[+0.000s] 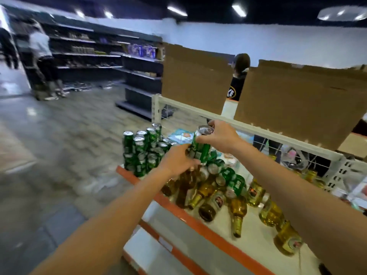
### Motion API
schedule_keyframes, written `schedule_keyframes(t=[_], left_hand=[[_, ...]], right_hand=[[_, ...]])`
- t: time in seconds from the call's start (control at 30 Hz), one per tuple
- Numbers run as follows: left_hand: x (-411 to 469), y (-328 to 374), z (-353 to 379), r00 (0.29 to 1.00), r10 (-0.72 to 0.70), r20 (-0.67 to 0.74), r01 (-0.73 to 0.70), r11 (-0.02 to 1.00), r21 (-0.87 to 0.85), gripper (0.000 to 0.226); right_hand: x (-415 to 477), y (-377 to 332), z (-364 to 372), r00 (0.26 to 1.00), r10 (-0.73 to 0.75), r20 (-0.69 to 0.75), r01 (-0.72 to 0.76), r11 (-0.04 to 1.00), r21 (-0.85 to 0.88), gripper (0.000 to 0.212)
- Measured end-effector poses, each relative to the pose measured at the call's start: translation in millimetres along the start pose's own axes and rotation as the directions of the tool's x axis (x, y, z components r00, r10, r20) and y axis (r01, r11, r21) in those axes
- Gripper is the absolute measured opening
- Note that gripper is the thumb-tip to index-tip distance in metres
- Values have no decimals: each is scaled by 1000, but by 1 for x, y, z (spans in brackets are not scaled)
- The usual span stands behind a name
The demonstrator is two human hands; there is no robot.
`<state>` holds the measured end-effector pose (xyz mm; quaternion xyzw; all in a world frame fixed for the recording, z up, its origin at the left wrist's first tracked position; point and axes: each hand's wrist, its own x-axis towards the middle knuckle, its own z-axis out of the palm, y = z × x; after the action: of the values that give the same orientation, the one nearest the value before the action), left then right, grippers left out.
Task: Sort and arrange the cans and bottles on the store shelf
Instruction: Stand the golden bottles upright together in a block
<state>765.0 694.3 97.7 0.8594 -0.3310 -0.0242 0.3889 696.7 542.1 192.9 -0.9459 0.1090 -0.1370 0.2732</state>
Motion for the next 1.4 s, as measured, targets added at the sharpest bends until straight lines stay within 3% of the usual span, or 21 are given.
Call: schedule_keyframes(t=[0.2, 0.37, 0.47, 0.6, 0.73, 0.87, 1.07, 1.23, 1.4], left_hand=[[-26, -64, -86, 987, -68, -142, 68, 998, -4, 72], [-20, -107, -147, 975, -83, -208, 55, 989, -139, 65], [-4, -131, -175, 972, -59, -228, 25, 989, -149, 51], [20, -160, -202, 967, -22, -254, -16, 989, -145, 55], [49, -177, -215, 976, -53, -210, 23, 989, -144, 51], [88, -188, -212, 980, -71, -183, 43, 987, -155, 59], [155, -197, -171, 994, 5, -109, -32, 967, -252, 79], [205, -207, -125, 999, 36, 21, -35, 999, -39, 73], [237, -223, -91, 983, 74, 167, -141, 888, 438, 77]], right_hand=[[34, -83, 53, 988, -137, 68, 136, 991, 13, 70], [69, -148, 107, 981, -167, 101, 167, 986, 11, 66], [90, -181, 136, 983, -157, 96, 155, 988, 19, 54], [121, -206, 160, 984, -143, 109, 143, 990, 6, 60], [147, -206, 163, 980, -102, 169, 101, 995, 16, 65], [176, -180, 158, 996, -1, 86, -5, 998, 67, 51], [220, -97, 154, 982, 178, 69, -172, 982, -78, 53], [252, -35, 160, 951, 263, 160, -231, 954, -193, 49], [264, -3, 166, 930, 309, 199, -259, 935, -241, 55]])
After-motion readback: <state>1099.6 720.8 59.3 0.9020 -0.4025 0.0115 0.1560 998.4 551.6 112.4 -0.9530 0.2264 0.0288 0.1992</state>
